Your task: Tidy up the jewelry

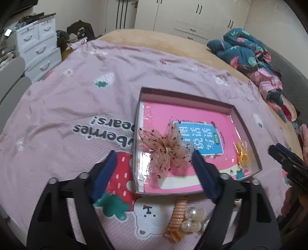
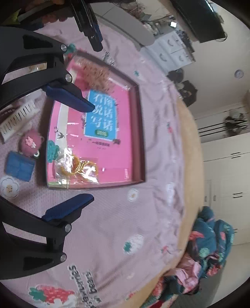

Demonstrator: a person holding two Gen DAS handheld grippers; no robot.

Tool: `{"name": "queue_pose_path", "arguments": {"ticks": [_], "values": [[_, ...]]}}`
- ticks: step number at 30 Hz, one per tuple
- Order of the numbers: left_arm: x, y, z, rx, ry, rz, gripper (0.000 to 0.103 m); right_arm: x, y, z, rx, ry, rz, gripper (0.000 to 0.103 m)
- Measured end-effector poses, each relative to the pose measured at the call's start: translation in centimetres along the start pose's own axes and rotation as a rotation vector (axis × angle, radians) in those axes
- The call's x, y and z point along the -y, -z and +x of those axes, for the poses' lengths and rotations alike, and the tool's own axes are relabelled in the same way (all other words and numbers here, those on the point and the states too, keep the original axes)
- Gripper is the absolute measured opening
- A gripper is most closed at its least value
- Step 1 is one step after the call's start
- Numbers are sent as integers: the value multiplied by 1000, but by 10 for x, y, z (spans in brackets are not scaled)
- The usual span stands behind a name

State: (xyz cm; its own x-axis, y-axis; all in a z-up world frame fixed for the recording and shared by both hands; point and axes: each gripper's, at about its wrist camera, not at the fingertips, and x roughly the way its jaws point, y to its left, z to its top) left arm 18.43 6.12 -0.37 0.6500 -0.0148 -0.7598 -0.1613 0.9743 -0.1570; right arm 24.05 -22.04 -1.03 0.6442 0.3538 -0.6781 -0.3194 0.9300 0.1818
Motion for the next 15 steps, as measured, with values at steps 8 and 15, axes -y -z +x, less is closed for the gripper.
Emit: {"name": "queue_pose_path", "arguments": {"ticks": [8, 15], "values": [[2, -1, -38, 60, 22, -8, 90, -6, -2, -57, 114, -3, -13, 96], [4, 5, -69, 105, 35, 5, 93, -3, 3, -95, 171, -9, 7, 97]]}}
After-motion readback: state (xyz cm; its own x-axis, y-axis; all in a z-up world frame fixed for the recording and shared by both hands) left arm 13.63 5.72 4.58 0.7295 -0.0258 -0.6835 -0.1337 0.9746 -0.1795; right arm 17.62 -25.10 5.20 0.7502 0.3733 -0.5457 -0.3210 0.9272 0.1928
